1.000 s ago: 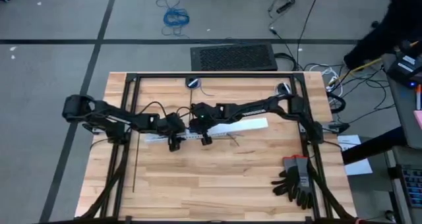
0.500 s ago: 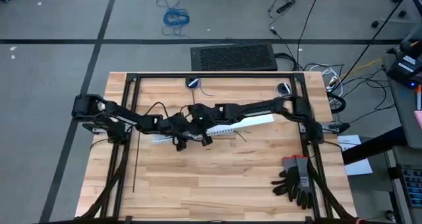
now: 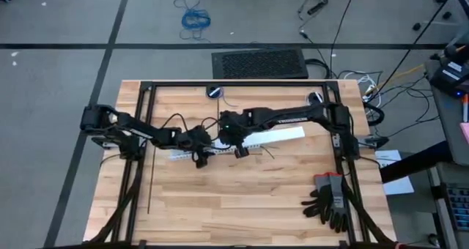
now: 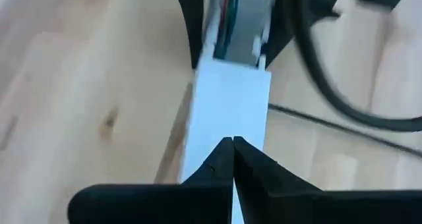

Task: Ziptie cables
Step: Close the cable duct

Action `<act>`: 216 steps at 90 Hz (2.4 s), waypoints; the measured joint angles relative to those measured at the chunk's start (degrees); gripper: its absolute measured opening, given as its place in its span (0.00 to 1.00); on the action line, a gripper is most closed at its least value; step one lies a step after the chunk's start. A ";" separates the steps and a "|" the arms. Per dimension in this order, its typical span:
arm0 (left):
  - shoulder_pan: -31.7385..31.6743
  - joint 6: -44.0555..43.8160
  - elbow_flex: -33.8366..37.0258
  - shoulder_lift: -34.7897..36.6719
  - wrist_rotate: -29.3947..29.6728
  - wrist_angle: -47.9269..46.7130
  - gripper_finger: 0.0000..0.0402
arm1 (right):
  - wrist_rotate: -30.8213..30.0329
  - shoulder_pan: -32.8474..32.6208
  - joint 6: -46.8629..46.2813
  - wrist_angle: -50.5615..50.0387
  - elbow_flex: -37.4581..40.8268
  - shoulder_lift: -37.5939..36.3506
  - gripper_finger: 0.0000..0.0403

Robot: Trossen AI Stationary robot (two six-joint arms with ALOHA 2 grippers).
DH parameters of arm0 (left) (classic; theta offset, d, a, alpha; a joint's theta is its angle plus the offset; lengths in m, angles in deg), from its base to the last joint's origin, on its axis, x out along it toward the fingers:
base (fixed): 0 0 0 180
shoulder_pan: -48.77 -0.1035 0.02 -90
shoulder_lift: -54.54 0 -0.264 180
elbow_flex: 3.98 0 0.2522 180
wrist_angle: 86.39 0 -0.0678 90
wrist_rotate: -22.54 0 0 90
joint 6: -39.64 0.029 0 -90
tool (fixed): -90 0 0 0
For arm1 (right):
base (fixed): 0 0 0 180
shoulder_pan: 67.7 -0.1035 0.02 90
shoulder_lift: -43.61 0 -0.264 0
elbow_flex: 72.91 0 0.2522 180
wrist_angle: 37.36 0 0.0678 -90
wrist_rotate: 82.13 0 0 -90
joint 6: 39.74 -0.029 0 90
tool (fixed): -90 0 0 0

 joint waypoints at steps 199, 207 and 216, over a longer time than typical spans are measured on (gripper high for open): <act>-0.02 -2.24 -2.91 -1.44 1.72 -0.98 0.60 | 6.59 -1.20 2.56 11.14 -2.44 6.93 0.00; -0.02 -2.22 -2.91 -1.44 1.66 -0.89 0.60 | 7.87 -0.98 2.41 11.15 -2.49 7.51 0.00; -0.02 -2.22 -2.89 -1.44 1.63 -0.74 0.60 | 8.45 -0.71 1.92 11.16 -2.51 8.08 0.00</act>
